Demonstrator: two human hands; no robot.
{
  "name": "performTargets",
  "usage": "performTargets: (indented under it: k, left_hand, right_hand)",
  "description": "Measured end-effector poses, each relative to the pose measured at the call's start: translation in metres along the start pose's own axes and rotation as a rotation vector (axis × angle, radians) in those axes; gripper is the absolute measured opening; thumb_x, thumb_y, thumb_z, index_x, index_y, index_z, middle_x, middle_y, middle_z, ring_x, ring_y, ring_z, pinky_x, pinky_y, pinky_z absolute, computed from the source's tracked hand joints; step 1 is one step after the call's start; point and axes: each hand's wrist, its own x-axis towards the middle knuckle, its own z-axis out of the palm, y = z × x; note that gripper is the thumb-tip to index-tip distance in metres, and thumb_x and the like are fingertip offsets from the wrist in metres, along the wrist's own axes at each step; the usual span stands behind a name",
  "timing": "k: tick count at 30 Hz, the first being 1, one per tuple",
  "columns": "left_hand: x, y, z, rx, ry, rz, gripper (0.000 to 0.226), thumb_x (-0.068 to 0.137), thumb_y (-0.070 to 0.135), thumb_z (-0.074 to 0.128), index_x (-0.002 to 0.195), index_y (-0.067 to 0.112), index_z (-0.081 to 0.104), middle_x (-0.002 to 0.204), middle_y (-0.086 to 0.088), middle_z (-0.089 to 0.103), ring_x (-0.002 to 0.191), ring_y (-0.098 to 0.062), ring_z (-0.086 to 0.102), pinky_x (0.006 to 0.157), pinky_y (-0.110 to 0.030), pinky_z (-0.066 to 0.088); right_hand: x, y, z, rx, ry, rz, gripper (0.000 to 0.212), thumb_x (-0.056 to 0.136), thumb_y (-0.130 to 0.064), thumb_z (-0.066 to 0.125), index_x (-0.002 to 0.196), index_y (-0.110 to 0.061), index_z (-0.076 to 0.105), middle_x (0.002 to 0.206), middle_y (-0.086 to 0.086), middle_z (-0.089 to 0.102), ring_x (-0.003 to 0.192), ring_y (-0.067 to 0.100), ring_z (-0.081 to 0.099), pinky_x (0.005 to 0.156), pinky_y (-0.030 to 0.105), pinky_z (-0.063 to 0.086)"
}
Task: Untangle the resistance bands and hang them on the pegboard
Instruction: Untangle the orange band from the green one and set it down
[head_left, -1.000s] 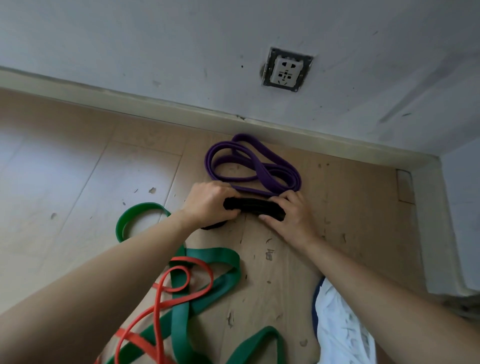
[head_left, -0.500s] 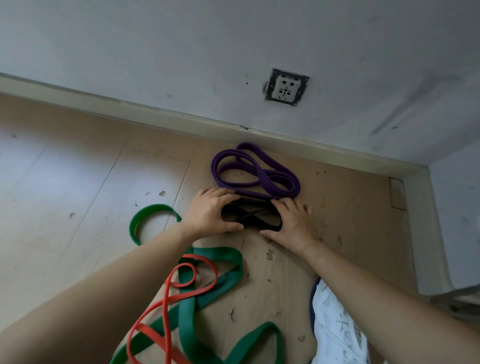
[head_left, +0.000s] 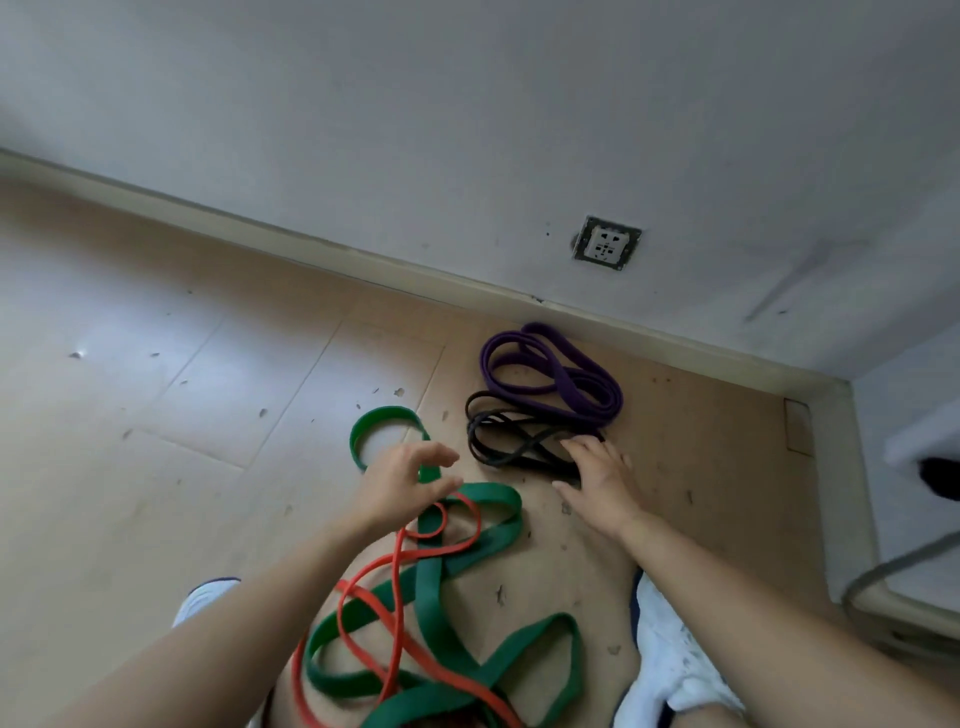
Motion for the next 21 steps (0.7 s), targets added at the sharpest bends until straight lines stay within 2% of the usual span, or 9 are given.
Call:
performTargets:
  k: [3,6,9,11,12,14,16,18,21]
  left_hand:
    - [-0.032,-0.012,0.005,-0.015,0.001,-0.066,0.028,0.091,0.043,0.07,0.116,0.032,0.071,0.111,0.017,0.069,0.101,0.0,0.064,0.092,-0.034,0.057]
    - [-0.059,-0.029,0.015,0.077,0.011,-0.145,0.039,0.088,0.052,0.065,0.124,0.036,0.065,0.124,0.014,0.062,0.114,-0.01,0.057,0.097,-0.038,0.051]
    - [-0.079,-0.044,0.025,0.162,-0.05,-0.296,0.066,0.085,0.056,0.066,0.145,0.042,0.043,0.155,0.004,0.037,0.14,-0.025,0.034,0.112,-0.047,0.039]
    - [-0.087,-0.053,0.032,0.157,-0.121,-0.379,0.08,0.084,0.055,0.07,0.152,0.048,0.028,0.165,-0.004,0.02,0.149,-0.035,0.019,0.118,-0.054,0.029]
    - [-0.089,-0.058,0.034,0.162,-0.156,-0.4,0.083,0.084,0.055,0.071,0.154,0.046,0.025,0.166,-0.005,0.018,0.15,-0.037,0.017,0.118,-0.053,0.029]
    - [-0.092,-0.066,0.037,0.161,-0.205,-0.429,0.082,0.085,0.052,0.072,0.155,0.04,0.031,0.163,-0.005,0.026,0.147,-0.036,0.027,0.115,-0.048,0.036]
    - [-0.094,-0.071,0.038,0.123,-0.218,-0.428,0.073,0.085,0.043,0.075,0.15,0.034,0.043,0.153,-0.002,0.043,0.137,-0.027,0.047,0.106,-0.039,0.047]
    - [-0.097,-0.073,0.034,0.106,-0.219,-0.401,0.057,0.084,0.032,0.077,0.137,0.032,0.055,0.139,0.001,0.058,0.122,-0.021,0.061,0.096,-0.035,0.053]
    - [-0.097,-0.073,0.024,0.007,-0.251,-0.405,0.032,0.082,0.022,0.076,0.108,0.037,0.063,0.114,0.004,0.067,0.103,-0.018,0.066,0.087,-0.039,0.057]
  right_hand:
    - [-0.021,-0.018,0.009,0.13,-0.047,-0.024,0.052,0.094,-0.04,0.066,0.14,-0.02,0.055,0.136,0.0,0.054,0.126,0.023,0.05,0.108,0.039,0.039]
    - [-0.04,-0.036,0.02,0.279,-0.106,-0.038,0.048,0.089,-0.038,0.072,0.133,-0.02,0.062,0.125,-0.002,0.059,0.117,0.023,0.059,0.099,0.034,0.048]
    - [-0.051,-0.049,0.034,0.29,-0.214,-0.084,0.075,0.086,-0.039,0.074,0.153,-0.029,0.041,0.153,-0.001,0.043,0.141,0.021,0.042,0.117,0.035,0.036]
    - [-0.054,-0.055,0.043,0.288,-0.306,-0.086,0.088,0.086,-0.038,0.074,0.159,-0.036,0.024,0.165,-0.002,0.024,0.151,0.02,0.026,0.123,0.036,0.026]
    - [-0.054,-0.057,0.046,0.279,-0.334,-0.077,0.091,0.086,-0.038,0.074,0.16,-0.037,0.02,0.166,-0.002,0.02,0.151,0.021,0.024,0.122,0.037,0.027]
    - [-0.051,-0.058,0.05,0.236,-0.347,-0.062,0.091,0.087,-0.037,0.074,0.16,-0.035,0.019,0.16,-0.003,0.025,0.146,0.023,0.033,0.118,0.039,0.035]
    - [-0.046,-0.06,0.051,0.176,-0.34,-0.056,0.089,0.087,-0.039,0.074,0.16,-0.034,0.021,0.148,-0.004,0.033,0.134,0.024,0.047,0.109,0.04,0.044]
    - [-0.04,-0.063,0.049,0.13,-0.364,-0.055,0.083,0.087,-0.04,0.074,0.158,-0.033,0.029,0.141,-0.004,0.037,0.125,0.024,0.053,0.104,0.04,0.047]
    - [-0.033,-0.07,0.047,0.08,-0.424,-0.081,0.073,0.086,-0.042,0.075,0.151,-0.027,0.044,0.135,-0.003,0.041,0.122,0.024,0.055,0.105,0.037,0.046]
